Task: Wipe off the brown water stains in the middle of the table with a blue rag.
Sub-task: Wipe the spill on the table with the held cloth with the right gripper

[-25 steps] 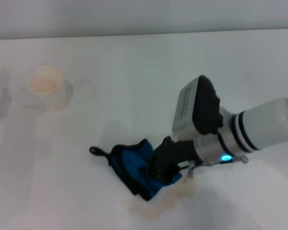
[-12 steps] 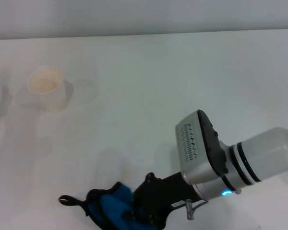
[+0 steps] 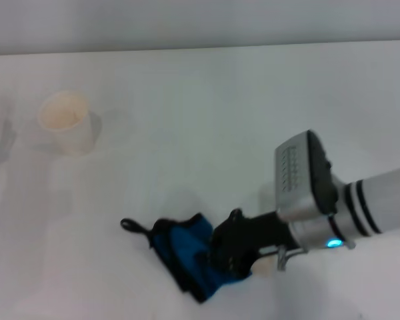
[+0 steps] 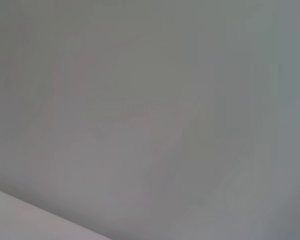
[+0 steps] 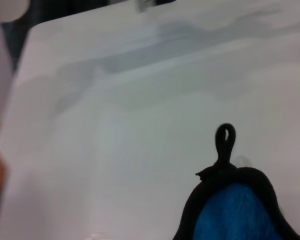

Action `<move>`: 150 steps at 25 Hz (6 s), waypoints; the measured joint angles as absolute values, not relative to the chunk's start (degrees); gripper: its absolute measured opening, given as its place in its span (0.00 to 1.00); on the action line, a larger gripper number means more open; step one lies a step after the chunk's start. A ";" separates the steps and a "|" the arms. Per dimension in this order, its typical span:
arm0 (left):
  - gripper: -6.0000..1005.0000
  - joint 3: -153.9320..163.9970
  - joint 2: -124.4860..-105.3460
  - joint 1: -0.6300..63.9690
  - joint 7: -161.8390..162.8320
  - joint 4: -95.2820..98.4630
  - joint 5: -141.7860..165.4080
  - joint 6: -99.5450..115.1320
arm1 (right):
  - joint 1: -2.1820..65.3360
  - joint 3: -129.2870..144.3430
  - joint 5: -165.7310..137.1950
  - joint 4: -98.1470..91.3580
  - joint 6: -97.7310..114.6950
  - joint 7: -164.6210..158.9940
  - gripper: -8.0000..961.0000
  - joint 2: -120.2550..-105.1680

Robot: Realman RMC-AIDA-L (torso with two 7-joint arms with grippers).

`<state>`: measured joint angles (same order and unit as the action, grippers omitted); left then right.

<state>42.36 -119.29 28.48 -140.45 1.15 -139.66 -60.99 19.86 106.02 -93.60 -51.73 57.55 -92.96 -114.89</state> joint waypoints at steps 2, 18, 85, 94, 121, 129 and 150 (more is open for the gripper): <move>0.86 42.36 -119.26 28.48 -140.45 1.15 -139.66 -60.99 | 19.44 103.11 -93.98 -51.40 57.42 -91.64 0.10 -114.84; 0.86 42.36 -119.24 28.55 -140.45 1.14 -139.66 -60.99 | 23.75 107.38 -90.02 -47.91 52.18 -91.24 0.10 -115.84; 0.86 42.36 -119.26 29.67 -140.41 1.14 -139.75 -60.96 | 17.48 84.28 -89.78 -41.96 61.96 -76.05 0.10 -114.02; 0.86 42.36 -119.34 29.89 -140.43 1.14 -139.74 -60.97 | 16.35 85.19 -91.76 -41.49 71.48 -76.40 0.10 -114.26; 0.86 42.36 -119.44 29.93 -140.44 0.71 -141.25 -60.97 | 21.17 85.01 -88.74 -38.60 53.93 -75.50 0.10 -115.13; 0.86 42.36 -119.53 29.94 -140.34 0.69 -141.23 -61.02 | 23.49 94.82 -85.79 -37.82 55.00 -74.20 0.10 -115.30; 0.86 42.36 -119.44 31.04 -140.22 1.17 -141.24 -60.99 | 19.69 93.16 -86.74 -34.54 70.97 -70.73 0.10 -115.02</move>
